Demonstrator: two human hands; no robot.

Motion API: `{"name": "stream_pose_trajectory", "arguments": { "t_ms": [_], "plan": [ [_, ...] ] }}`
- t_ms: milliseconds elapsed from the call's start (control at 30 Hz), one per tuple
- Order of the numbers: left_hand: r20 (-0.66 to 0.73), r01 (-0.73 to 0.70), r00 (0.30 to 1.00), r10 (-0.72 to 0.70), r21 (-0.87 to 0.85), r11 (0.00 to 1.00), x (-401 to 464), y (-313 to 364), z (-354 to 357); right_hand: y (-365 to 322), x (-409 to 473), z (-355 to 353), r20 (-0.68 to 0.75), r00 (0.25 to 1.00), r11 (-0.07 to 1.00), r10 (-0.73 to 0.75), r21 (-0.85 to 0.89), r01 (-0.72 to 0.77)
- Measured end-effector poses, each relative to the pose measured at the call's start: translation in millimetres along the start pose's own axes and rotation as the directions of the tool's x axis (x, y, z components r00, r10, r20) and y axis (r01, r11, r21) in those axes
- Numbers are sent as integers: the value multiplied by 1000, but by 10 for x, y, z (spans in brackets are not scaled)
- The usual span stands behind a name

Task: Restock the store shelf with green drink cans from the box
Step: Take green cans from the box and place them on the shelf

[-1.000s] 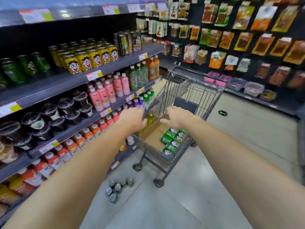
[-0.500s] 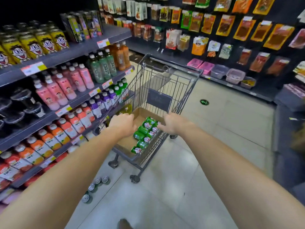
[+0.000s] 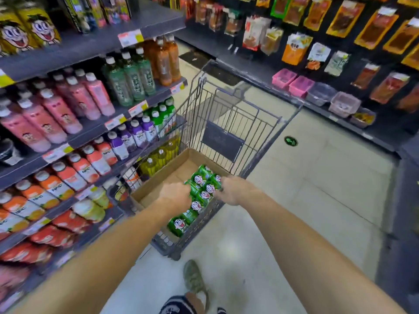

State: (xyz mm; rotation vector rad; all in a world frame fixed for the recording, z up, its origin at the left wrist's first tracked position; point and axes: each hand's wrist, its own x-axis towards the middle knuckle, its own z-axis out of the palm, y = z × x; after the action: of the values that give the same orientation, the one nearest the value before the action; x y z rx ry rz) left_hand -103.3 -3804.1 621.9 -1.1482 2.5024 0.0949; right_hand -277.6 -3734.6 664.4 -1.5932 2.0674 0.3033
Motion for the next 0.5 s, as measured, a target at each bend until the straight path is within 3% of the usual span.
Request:
{"name": "stream_pose_trajectory", "arguments": {
  "t_ms": [267,500],
  "plan": [
    [89,86,993,-78,-88,992,651,-259,45,-56,986,-74,92,995,999,-36,-26,38],
    [181,215,968,-174,-240,947,1075,-378,243,-82,1730,99,270,957,991,-105,-57,125]
  ]
}}
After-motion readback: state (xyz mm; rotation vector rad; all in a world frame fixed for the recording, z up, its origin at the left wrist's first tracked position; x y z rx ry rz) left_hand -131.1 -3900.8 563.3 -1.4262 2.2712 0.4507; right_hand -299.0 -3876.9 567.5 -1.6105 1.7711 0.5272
